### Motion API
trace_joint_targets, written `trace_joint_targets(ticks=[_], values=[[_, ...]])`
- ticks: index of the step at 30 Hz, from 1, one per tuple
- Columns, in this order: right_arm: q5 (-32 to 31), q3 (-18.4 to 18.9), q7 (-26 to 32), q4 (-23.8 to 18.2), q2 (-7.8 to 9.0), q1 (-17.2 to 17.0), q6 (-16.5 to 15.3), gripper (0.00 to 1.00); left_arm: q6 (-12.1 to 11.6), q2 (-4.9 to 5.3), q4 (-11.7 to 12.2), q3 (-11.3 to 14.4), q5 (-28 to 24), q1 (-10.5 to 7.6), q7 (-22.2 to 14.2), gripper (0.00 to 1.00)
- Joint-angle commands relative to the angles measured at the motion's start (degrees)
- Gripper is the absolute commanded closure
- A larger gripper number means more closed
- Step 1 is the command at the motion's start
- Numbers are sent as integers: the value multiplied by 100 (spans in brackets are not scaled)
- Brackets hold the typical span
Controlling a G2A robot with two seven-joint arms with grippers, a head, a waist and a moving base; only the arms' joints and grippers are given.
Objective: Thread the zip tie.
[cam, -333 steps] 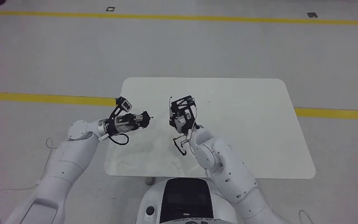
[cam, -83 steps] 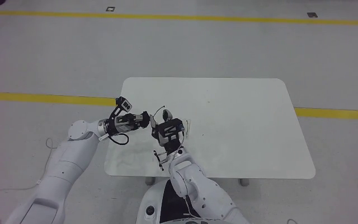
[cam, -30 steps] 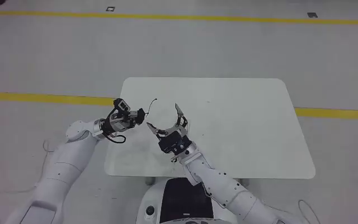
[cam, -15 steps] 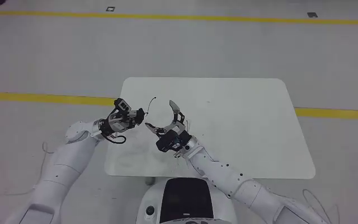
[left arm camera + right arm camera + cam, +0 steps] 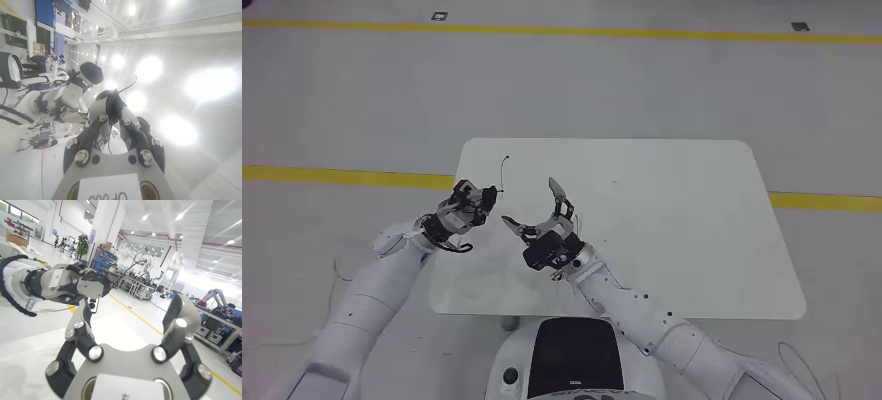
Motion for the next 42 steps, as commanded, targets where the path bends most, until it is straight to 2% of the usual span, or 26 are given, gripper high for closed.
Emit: trace_joint_targets(ticks=[1,8,12,16,29,30,31,33,35,39,42], values=[[0,-2,4,0,1,3,0,0,-23,-18,-41,28,21,-31,-13,100],[0,1,19,-5,1,-5,-8,0,-23,-18,-41,28,21,-31,-13,100],[0,55,62,-79,6,-70,0,0,46,-32,-283,35,34,83,244,100],[0,179,2,-111,-19,-135,0,0,43,-58,-399,52,52,135,409,100],[0,186,-34,-202,-5,-145,-75,0,22,-69,-422,41,28,146,433,100],[0,173,-42,-200,-7,-138,-73,48,22,-69,-422,41,28,146,433,100],[0,157,-35,-186,-9,-126,-58,56,22,-69,-422,41,28,146,433,100],[0,113,-8,-158,-14,-91,-23,65,22,-69,-422,41,28,146,433,100],[0,76,10,-142,-21,-68,-12,66,22,-69,-422,41,28,146,433,100],[0,63,26,-111,-40,-60,0,75,22,-69,-422,41,28,146,433,100],[0,95,24,-88,-62,-71,-2,77,22,-69,-422,41,28,146,433,100]])
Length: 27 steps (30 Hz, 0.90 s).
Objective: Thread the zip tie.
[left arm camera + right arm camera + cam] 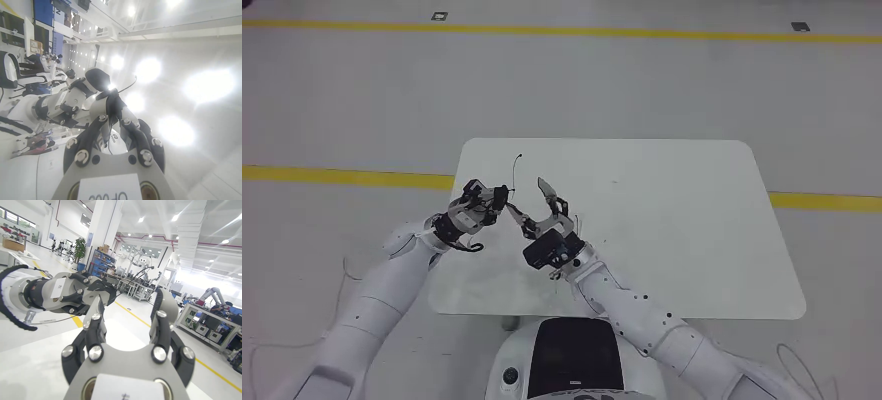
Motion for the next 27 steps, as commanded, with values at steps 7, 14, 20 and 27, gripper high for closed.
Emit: trace_joint_targets(ticks=[7,14,20,27], values=[[0,10,12,77,-51,12,-49,78,0,0,0,0,0,0,0,100],[0,-19,39,134,-94,42,-97,76,0,0,0,0,0,0,0,100],[0,-23,64,182,-131,59,-136,78,0,0,0,0,0,0,0,100],[0,-18,60,239,-173,76,-164,86,0,0,0,0,0,0,0,100]])
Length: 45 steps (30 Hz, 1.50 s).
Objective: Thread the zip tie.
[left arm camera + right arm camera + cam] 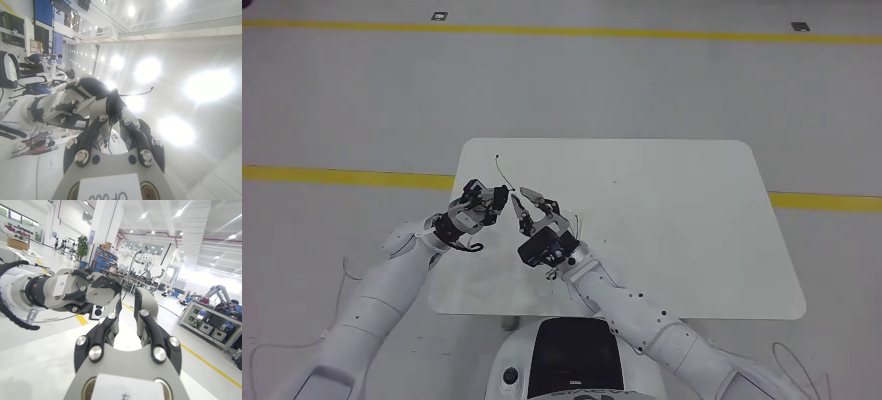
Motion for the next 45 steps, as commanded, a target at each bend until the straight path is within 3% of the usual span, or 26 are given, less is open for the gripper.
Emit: trace_joint_targets(ticks=[1,7,45], values=[[0,3,0,11,-9,2,-7,88,0,0,0,0,0,0,0,100],[0,10,19,46,-34,9,-13,100,0,0,0,0,0,0,0,100],[0,292,143,58,2,-152,-76,100,0,0,0,0,0,0,0,100]])
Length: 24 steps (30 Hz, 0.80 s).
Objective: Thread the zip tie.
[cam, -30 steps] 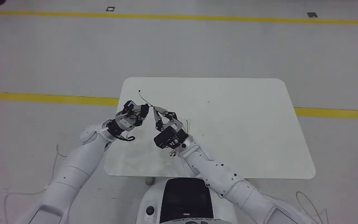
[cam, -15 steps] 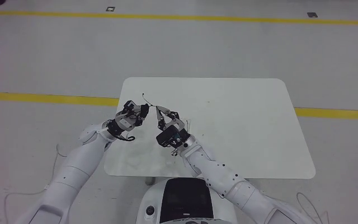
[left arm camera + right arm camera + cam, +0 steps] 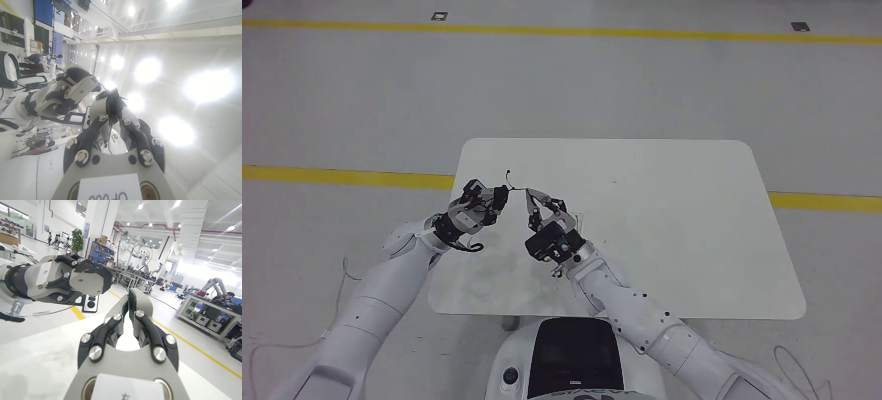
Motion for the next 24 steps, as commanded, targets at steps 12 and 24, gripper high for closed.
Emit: trace_joint_targets(ticks=[12,24], values=[[0,102,45,51,-23,-28,-52,100,0,0,0,0,0,0,0,100],[0,206,35,134,-60,-78,-99,100,0,0,0,0,0,0,0,100]])
